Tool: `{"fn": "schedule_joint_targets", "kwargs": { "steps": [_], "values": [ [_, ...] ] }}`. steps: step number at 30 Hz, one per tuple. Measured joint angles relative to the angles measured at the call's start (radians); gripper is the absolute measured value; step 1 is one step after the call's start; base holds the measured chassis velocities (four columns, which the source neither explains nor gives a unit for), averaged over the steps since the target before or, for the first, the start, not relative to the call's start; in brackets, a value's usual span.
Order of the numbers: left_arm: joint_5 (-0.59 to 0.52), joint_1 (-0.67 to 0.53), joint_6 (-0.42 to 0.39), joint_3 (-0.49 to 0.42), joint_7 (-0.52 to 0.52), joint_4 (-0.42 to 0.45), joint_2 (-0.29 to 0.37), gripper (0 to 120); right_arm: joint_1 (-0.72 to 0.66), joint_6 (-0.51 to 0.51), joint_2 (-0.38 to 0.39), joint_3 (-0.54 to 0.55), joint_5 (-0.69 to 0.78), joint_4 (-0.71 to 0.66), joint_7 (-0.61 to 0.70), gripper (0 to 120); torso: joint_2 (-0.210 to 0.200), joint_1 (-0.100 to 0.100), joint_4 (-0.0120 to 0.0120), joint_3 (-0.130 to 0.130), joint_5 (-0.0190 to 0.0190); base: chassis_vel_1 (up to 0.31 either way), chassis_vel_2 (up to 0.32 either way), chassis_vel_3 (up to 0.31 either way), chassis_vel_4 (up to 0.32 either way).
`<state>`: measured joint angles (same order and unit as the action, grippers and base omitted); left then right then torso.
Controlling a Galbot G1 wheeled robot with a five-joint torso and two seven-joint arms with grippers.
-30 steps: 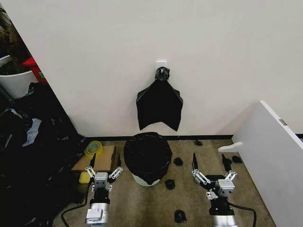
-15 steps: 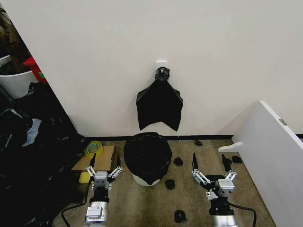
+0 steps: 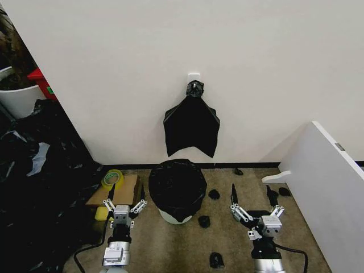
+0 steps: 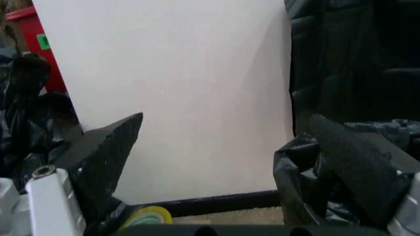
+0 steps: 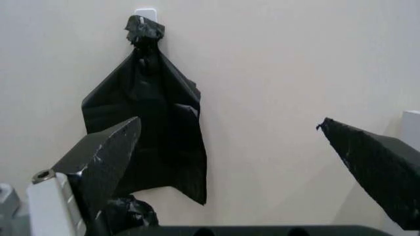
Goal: Place the garbage bag over the trash bin.
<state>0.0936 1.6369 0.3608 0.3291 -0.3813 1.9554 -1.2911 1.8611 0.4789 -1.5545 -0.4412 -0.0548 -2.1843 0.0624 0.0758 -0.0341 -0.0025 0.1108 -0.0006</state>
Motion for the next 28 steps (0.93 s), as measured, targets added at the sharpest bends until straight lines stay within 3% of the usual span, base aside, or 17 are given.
{"fn": "schedule_joint_targets", "kwargs": {
  "steps": [28],
  "values": [
    [-0.026,0.012,-0.021,0.004,0.002,0.021,-0.010,100,0.000,0.000,0.000,0.000,0.000,0.000,0.000,100,0.000,0.000,0.0000,0.000,0.0000,0.000,0.000,0.000,0.000]
  ]
}}
